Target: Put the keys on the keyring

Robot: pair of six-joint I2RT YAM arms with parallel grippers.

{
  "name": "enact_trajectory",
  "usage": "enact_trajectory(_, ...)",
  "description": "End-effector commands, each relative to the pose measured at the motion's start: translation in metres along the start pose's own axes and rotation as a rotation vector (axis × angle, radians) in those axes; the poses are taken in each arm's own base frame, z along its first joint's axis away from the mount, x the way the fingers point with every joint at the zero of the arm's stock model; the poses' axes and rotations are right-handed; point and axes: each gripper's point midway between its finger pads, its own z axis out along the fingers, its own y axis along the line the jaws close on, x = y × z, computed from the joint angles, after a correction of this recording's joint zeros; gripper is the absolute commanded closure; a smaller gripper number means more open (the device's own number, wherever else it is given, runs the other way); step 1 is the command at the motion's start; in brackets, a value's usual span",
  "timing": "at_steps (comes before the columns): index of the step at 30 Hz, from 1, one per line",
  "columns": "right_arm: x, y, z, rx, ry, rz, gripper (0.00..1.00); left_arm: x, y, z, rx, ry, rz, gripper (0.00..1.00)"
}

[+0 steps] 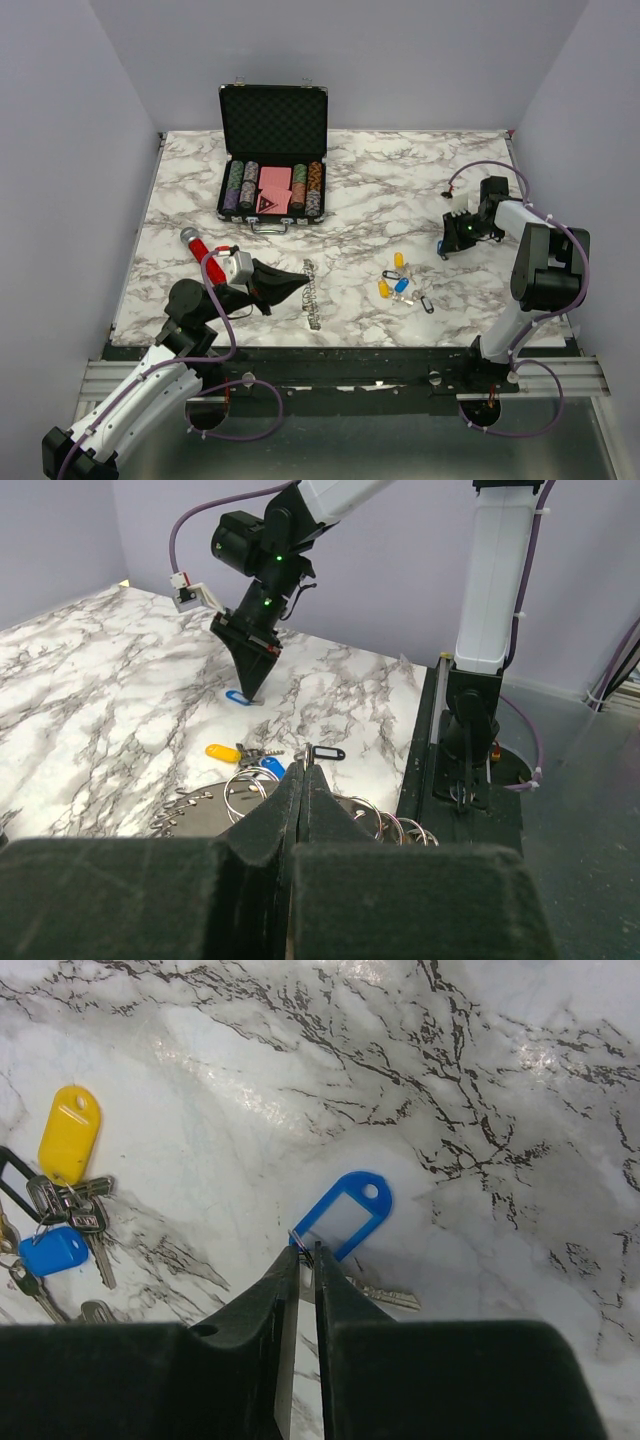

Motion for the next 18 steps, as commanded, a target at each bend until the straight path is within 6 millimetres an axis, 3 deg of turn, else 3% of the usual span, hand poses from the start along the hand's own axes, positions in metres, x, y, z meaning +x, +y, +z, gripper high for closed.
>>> enact_trajectory(1,-0.009,0.004,-0.008,-0.003,-0.016,-0.034,0.82,-0.008,0.0,0.0,-0.01,-0.032,0.032,1.0)
enact_trajectory(9,-0.01,0.011,-0.009,-0.044,-0.019,-0.041,0.99,-0.008,0.001,0.0,-0.01,-0.031,0.032,1.0)
enact_trajectory(18,-0.023,0.032,-0.019,-0.138,-0.087,-0.075,0.99,-0.009,0.0,0.0,-0.01,-0.033,0.037,1.0)
